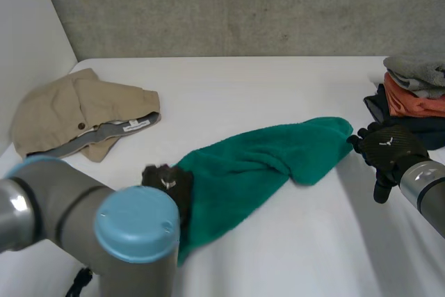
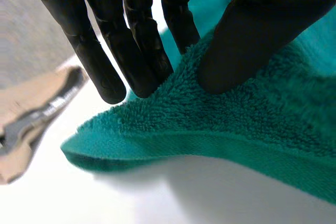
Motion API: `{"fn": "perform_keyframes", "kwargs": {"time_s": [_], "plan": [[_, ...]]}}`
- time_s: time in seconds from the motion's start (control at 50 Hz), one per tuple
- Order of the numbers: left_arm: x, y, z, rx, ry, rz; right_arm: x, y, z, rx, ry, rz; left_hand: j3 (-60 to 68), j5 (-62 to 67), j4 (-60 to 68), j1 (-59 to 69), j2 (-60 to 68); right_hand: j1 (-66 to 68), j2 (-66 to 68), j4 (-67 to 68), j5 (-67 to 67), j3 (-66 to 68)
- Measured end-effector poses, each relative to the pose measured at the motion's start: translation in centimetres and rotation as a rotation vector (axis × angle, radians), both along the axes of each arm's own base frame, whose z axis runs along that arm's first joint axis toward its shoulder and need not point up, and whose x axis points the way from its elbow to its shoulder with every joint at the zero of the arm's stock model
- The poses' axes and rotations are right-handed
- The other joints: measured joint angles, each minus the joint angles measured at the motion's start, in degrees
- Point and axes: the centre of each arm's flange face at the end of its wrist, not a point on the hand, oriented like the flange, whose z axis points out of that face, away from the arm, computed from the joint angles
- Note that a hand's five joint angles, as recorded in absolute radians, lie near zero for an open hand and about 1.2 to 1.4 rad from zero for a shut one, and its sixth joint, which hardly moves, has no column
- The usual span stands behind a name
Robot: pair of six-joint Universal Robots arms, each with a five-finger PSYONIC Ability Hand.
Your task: Fold the laundry.
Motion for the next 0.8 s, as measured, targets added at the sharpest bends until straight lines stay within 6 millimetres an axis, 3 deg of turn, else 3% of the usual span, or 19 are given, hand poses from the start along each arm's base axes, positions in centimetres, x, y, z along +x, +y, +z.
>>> {"fn": "perform_keyframes", "kwargs": {"time_s": [0.14, 0.22, 0.42, 0.56, 0.68, 0.74, 0.76, 0.8], "plan": [[0.5, -1.0, 5.4, -0.117, 0.132, 0.022, -0.2, 0.0, 0.5, 0.001, -0.018, -0.014, 0.01, 0.0, 0.0, 0.0, 0.0, 0.0, 0.0, 0.0, 0.0, 0.0], [0.9, -1.4, 7.4, -0.158, 0.169, 0.038, -0.3, 0.2, 0.7, 0.041, -0.07, -0.039, 0.03, 0.0, 0.0, 0.0, 0.01, 0.0, 0.0, 0.0, 0.0, 0.0], [1.7, -2.2, 9.8, -0.197, 0.206, 0.065, 0.6, 0.6, 0.1, 0.276, -0.292, -0.01, 0.2, 0.0, 0.21, 0.0, 0.11, 0.0, 0.0, 0.0, 0.0, 0.0], [1.7, -1.8, 11.0, -0.214, 0.233, 0.039, 2.2, -1.5, -1.5, 0.312, -0.411, 0.016, 0.2, 0.0, 0.21, 0.0, 0.11, 0.0, 0.0, 0.0, 0.0, 0.0], [1.7, -1.6, 11.9, -0.231, 0.256, 0.023, 5.0, -3.5, -3.4, 0.285, -0.434, 0.05, 0.21, 0.0, 0.22, 0.0, 0.12, 0.46, 0.75, 0.83, 0.93, 0.95], [1.7, -1.5, 12.2, -0.238, 0.264, 0.021, 5.7, -4.2, -4.0, 0.265, -0.426, 0.046, 0.21, 0.0, 0.22, 0.0, 0.12, 6.62, 7.84, 6.86, 7.22, 7.77], [1.7, -1.5, 12.5, -0.244, 0.27, 0.021, 6.3, -4.7, -4.3, 0.244, -0.419, 0.041, 0.21, 0.0, 0.22, 0.0, 0.11, 21.96, 23.33, 22.39, 21.63, 22.82], [1.7, -1.5, 12.7, -0.25, 0.276, 0.022, 6.8, -5.2, -4.5, 0.211, -0.411, 0.032, 0.21, 0.0, 0.22, 0.0, 0.12, 39.08, 41.57, 39.59, 39.73, 39.91]]}}
